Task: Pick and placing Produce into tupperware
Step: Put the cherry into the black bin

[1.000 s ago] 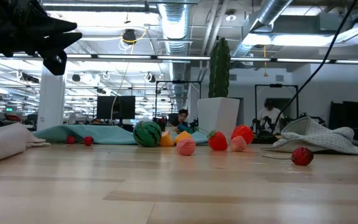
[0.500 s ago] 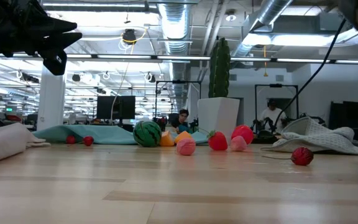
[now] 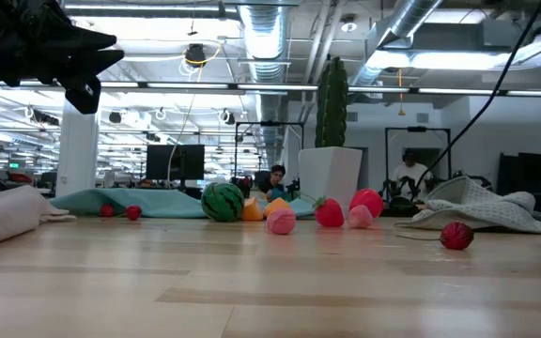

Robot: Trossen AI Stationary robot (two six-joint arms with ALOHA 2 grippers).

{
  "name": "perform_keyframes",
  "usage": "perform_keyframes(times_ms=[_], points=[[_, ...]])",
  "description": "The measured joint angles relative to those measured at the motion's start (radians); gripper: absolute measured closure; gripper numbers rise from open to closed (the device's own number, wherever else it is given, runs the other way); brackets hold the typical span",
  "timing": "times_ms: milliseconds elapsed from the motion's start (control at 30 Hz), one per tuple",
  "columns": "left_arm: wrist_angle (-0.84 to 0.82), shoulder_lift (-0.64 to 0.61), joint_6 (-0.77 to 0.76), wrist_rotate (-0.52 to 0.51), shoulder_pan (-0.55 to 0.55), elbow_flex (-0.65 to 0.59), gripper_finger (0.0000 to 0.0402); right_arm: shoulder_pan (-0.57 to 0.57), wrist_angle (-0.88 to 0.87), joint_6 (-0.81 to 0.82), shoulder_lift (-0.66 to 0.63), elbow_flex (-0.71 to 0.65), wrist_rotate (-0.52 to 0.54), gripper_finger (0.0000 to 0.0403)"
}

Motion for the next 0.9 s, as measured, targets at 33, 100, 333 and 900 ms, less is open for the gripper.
perform_keyframes(times_ms=[33, 100, 333, 900], points=[[0.000, 0.000, 0.000, 0.000, 0.000, 0.000, 0.0317, -0.016, -0.004, -0.037, -0.004, 0.000, 0.000, 0.0238], [0.001, 0.000, 0.002, 0.000, 0.000, 0.000, 0.0317, -0.052, -0.019, -0.125, -0.006, 0.000, 0.006, 0.0240], [0.001, 0.000, 0.003, -0.037, 0.000, 0.000, 0.0317, -0.184, -0.006, -0.472, 0.010, 0.000, 0.029, 0.0247], [-0.027, 0.000, 0.011, -0.054, 0.000, 0.000, 0.0317, -0.358, 0.024, -0.823, 0.183, 0.000, 0.002, 0.0271]])
